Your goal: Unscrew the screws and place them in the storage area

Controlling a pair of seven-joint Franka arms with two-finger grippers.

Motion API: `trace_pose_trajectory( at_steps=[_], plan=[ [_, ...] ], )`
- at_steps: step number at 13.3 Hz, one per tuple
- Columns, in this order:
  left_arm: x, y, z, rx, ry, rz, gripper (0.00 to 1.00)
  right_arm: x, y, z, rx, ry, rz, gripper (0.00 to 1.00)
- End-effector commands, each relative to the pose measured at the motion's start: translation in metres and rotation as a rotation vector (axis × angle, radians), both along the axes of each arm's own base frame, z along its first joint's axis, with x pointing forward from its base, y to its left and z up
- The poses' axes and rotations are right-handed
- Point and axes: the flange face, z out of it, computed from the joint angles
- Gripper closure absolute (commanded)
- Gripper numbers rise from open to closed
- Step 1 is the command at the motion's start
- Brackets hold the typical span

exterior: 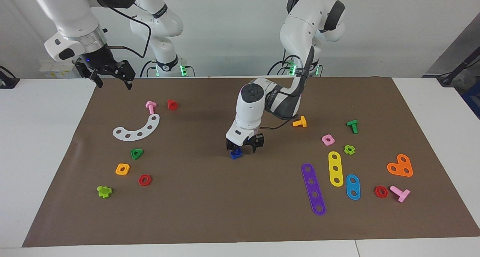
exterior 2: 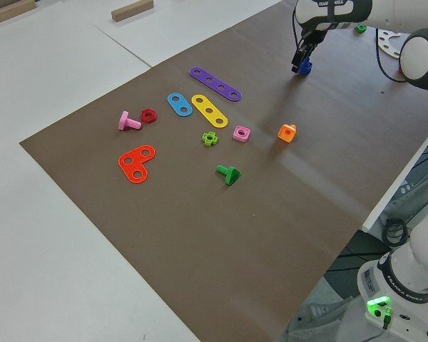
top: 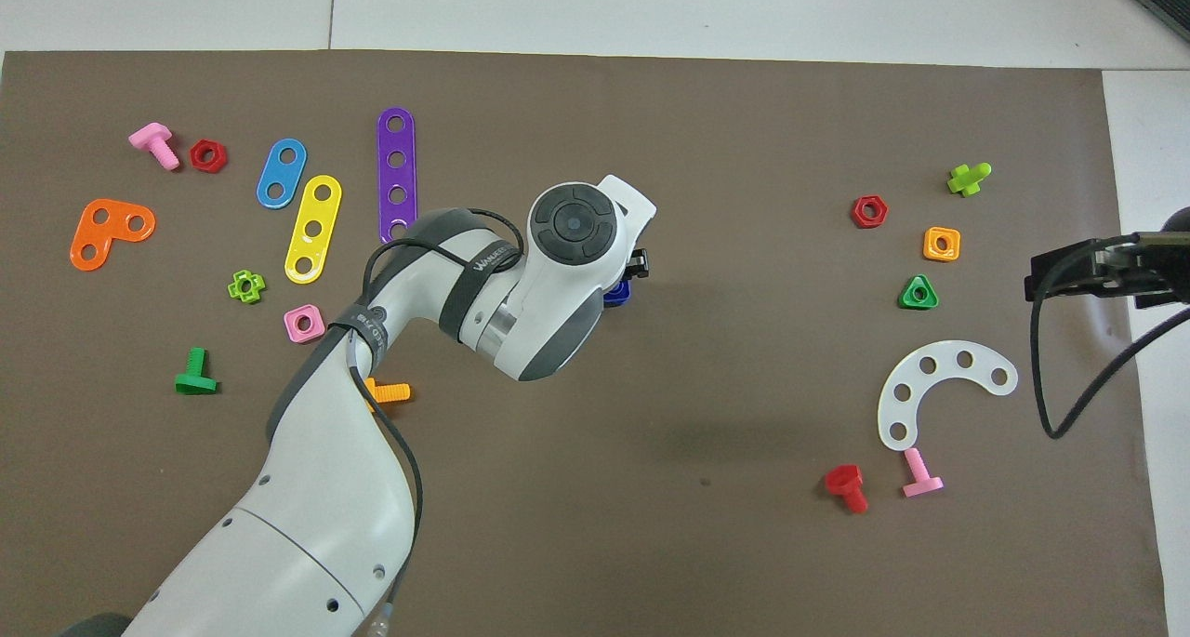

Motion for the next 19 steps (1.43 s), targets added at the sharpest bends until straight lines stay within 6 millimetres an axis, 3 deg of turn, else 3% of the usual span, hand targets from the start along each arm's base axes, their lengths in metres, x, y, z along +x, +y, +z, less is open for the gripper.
trace_pose_trajectory(
  at_steps=[1,19],
  plan=[
    [0.013,-0.007,0.011,0.011,-0.045,0.036,0.08,-0.002,-0.001,0.003,0.019,-0.012,0.023,0.0],
    [0.0,-0.016,0.001,0.029,-0.037,0.006,0.27,-0.002,-0.001,0.003,0.019,-0.012,0.023,0.0]
  ],
)
